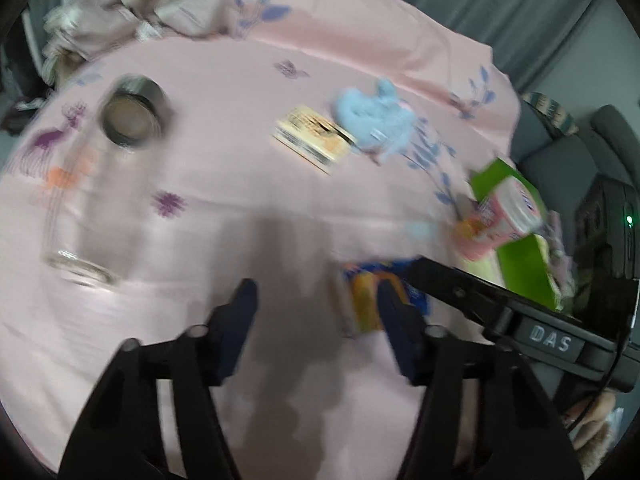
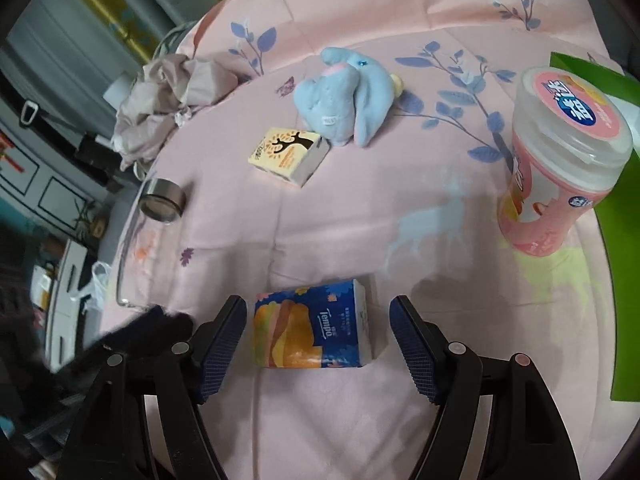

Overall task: Organize soft objects
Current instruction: 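Grasp the blue tissue pack with the right gripper and lift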

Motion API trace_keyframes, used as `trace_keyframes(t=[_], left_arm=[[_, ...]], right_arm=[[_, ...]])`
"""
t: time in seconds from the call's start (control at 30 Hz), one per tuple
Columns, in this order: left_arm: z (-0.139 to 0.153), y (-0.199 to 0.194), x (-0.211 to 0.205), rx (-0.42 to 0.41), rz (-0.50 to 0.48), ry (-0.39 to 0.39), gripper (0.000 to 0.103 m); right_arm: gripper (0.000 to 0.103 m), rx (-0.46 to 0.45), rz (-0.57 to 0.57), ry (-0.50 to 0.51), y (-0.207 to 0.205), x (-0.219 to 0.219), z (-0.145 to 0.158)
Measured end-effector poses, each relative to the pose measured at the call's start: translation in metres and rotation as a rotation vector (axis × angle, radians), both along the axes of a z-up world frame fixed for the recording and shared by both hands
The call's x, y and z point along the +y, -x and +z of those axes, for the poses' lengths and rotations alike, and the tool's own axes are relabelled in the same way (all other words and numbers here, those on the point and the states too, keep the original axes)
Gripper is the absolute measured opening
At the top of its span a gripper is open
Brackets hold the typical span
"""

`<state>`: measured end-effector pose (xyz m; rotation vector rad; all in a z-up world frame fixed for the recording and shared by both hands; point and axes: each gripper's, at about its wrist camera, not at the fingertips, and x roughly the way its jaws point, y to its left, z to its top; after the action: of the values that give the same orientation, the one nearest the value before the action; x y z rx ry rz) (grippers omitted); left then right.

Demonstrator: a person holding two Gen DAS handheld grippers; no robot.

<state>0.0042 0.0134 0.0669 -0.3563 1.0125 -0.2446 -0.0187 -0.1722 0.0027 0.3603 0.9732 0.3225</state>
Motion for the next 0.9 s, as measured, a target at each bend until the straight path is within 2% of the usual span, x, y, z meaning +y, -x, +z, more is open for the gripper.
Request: trace_keyframes(t=[0.1,0.27,0.3,0.43,0.53,0.7,0.9], left_arm=[[-0.011,-0.004,-0.01,0.042,-0.033,0.059,0.036],[-0.024,-0.009,-0.02,0.092,-0.056,0.108,0.02],[-0.026,-0.009,-0.021,0.097,-0.063,0.113,0.02],[-0.024,-0.01,-0.027,0.068,-0.073,0.057,0.019],[-0.012,-0.005,-0.032,-0.001,-0.084,0.027,0.018],[0.034,0.015,-0.042,-0.206,-0.129,0.014,0.018],[0.086,0.021,-0.068,-0.368,-0.21,0.093,0.018]], right_arm=[[0.059,0.01,0.006,-0.011,-0.001,0.0,-0.002],[0.046,0.056,0.034,-0.079,-0.007,-0.001,-0.014],[0.045,0.059,0.034,-0.079,-0.007,-0.001,-0.015],[0.045,0.081,0.028,-0.065,-0.01,0.002,-0.023],[0.045,0.065,0.019,-0.049,-0.007,0.001,-0.018],[0.045,-0.019,-0.011,-0.1,0.007,-0.015,0.007],[0.045,-0.185,-0.086,-0.157,0.035,-0.056,0.056]])
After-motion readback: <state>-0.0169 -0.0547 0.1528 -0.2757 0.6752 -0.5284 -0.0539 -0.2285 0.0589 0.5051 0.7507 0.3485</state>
